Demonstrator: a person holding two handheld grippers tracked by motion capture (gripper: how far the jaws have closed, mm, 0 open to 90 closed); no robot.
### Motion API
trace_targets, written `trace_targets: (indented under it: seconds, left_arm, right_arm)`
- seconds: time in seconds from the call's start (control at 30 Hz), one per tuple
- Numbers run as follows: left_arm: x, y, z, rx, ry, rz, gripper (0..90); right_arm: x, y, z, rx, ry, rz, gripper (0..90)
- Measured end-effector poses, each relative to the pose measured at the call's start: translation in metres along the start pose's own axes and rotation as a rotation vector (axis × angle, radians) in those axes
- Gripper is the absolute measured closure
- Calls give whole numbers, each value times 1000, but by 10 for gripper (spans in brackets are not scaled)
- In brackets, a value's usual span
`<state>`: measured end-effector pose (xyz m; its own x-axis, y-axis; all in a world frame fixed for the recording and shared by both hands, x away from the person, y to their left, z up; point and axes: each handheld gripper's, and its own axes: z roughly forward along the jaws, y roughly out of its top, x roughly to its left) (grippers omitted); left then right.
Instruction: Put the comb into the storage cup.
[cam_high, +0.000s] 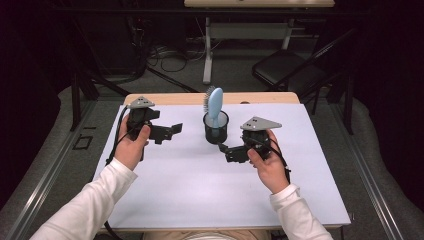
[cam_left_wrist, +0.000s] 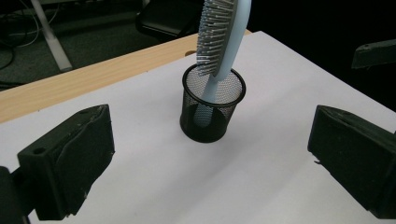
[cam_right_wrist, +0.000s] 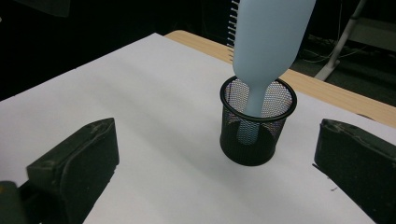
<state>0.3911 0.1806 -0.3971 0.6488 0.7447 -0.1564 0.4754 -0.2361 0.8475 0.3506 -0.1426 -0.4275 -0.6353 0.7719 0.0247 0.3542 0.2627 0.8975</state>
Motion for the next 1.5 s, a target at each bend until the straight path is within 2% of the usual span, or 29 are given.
trace_targets:
  seconds: [0.4,0.77,1.0,1.23,1.37,1.5]
  left_arm:
    - [14,-20,-23,-26,6,-49,7]
    - [15,-47,-39,-43,26,-53,7]
    - [20,-69,-42,-52,33,-89,7]
    - [28,-93,-42,-56,28,-154,7]
    - [30,-103,-40,-58,44,-150,7]
    - [29,-111,-39,-80,81,-108,7]
  right_arm:
    - [-1,-5,-19,2,-34,-15,0]
    - [-8,-22,-43,11,-71,-8,0]
    - [-14,-36,-55,1,-107,15,0]
    - [-19,-53,-62,12,-129,32,0]
    - [-22,-62,-65,18,-153,41,0]
    - [-26,-71,-66,21,-161,65,0]
